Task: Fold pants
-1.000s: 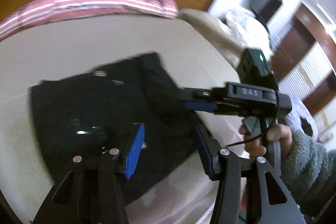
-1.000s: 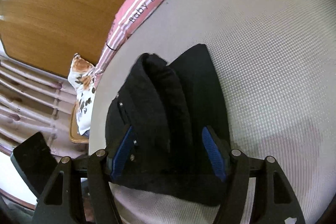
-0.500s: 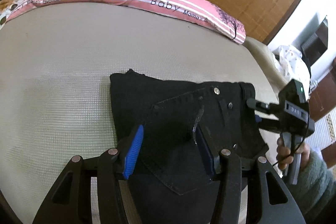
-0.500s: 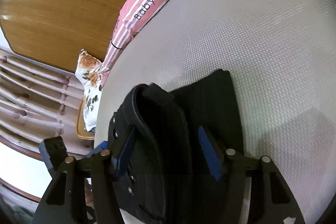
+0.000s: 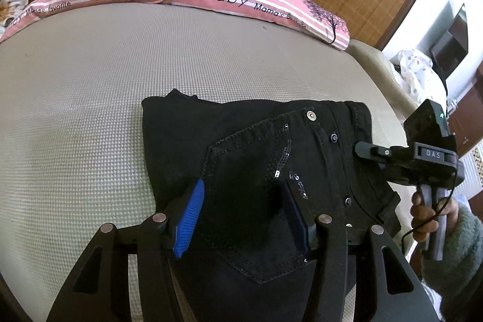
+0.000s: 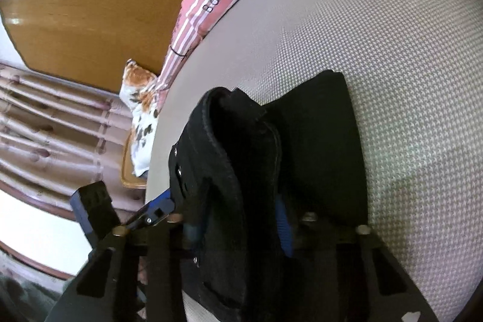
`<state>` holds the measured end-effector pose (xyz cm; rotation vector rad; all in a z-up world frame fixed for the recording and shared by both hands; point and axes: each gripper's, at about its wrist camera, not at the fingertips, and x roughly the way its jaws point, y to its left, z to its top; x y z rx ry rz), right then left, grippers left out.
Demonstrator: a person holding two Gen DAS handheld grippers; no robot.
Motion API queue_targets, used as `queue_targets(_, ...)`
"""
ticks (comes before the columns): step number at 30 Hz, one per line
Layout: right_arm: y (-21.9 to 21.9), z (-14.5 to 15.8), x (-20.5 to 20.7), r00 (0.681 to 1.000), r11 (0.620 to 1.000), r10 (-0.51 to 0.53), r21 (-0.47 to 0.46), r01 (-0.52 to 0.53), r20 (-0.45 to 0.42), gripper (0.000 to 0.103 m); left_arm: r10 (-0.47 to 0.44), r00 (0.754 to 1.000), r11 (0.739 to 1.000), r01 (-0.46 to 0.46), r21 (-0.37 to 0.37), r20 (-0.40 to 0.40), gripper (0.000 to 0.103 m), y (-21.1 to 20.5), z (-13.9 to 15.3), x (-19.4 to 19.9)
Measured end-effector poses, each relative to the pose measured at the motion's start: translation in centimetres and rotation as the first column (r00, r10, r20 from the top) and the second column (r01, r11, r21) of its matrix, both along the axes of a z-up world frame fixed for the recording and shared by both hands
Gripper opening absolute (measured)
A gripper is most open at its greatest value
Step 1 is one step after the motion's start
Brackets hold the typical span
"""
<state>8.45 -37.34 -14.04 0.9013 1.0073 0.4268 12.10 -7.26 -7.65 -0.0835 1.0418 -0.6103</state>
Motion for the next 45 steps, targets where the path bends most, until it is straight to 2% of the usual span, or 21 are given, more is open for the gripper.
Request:
queue_targets(2,0.4,0.9,-0.5,0.999,0.999,-0.046,-0.008,0.046,-0.011,0.015,0.002,1.000,1.000,-0.002,0.002,-0.006,0.053,0.0,0.1,0.1)
queue_targets(6,0.9,3.9,-1.5,0.996,0.997,-0.078,-0.027,0.079,0.032,0.011,0.021,1.000,0.999,-0.022,-0.035,-0.020,0.053,0.4,1.2,0.2)
queue_targets(8,0.7,5.3,-2.1,0.993,0.995,-0.099,-0.029,0.100,0.062,0.010,0.009,1.000,0.998,-0.009,-0.054,0.003,0.053,0.1,2.4,-0.1)
queue_targets(11,-0.2,6.5,-2.8,0.987,0.987,-0.133,-0.084,0.140,0.093,0.010,-0.041,0.997,0.997,0.045,-0.058,0.063,0.053,-1.2,4.1,-1.0)
queue_targets(14,-2.0,5.5,-3.6,0.978,0.974,-0.198,-0.100,0.204,0.062,0.010,-0.102,0.992,0.993,0.106,-0.058,0.069,0.053,-2.5,4.3,-1.5)
queue_targets(18,-3.3,2.4,-4.3,0.970,0.961,-0.244,-0.137,0.241,-0.008,0.010,-0.172,0.985,0.985,0.172,0.000,0.019,0.053,-4.1,2.1,-2.1)
queue_targets(21,-3.7,1.0,-4.2,0.967,0.961,-0.253,-0.128,0.246,-0.035,0.018,-0.188,0.982,0.981,0.189,0.037,-0.020,0.053,-4.3,0.0,-2.1)
queue_targets(22,-3.6,1.1,-4.1,0.965,0.958,-0.257,-0.144,0.248,-0.048,0.029,-0.194,0.981,0.980,0.195,0.047,-0.023,0.053,-4.3,-0.4,-2.1)
queue_targets(23,-3.5,1.5,-4.1,0.966,0.956,-0.255,-0.162,0.245,-0.047,0.032,-0.194,0.981,0.979,0.195,0.052,-0.021,0.055,-4.3,-0.4,-2.1)
queue_targets(28,-3.8,3.2,-5.7,0.966,0.948,-0.256,-0.202,0.245,-0.030,0.040,-0.181,0.982,0.982,0.183,0.037,-0.053,0.055,-4.0,0.0,-1.9)
queue_targets(33,-3.6,4.4,-8.5,0.967,0.948,-0.253,-0.203,0.246,-0.011,0.040,-0.195,0.978,0.979,0.198,0.038,-0.067,0.055,-3.5,0.5,-2.9)
queue_targets(34,-3.4,4.4,-8.8,0.969,0.949,-0.248,-0.205,0.240,-0.016,0.040,-0.201,0.977,0.978,0.204,0.042,-0.065,0.055,-3.4,0.6,-3.2)
queue_targets(37,-2.7,3.9,-9.7,0.973,0.956,-0.226,-0.203,0.214,-0.039,0.028,-0.214,0.975,0.975,0.217,0.049,-0.060,0.055,-3.2,0.6,-4.1)
queue_targets(41,-2.2,4.3,-9.9,0.970,0.939,-0.243,-0.256,0.230,-0.020,0.015,-0.214,0.975,0.974,0.217,0.068,-0.054,0.055,-3.2,0.6,-4.7)
queue_targets(45,-1.8,6.4,-10.8,0.969,0.932,-0.242,-0.268,0.244,0.042,0.012,-0.215,0.975,0.971,0.219,0.093,-0.048,0.055,-2.9,1.0,-5.4)
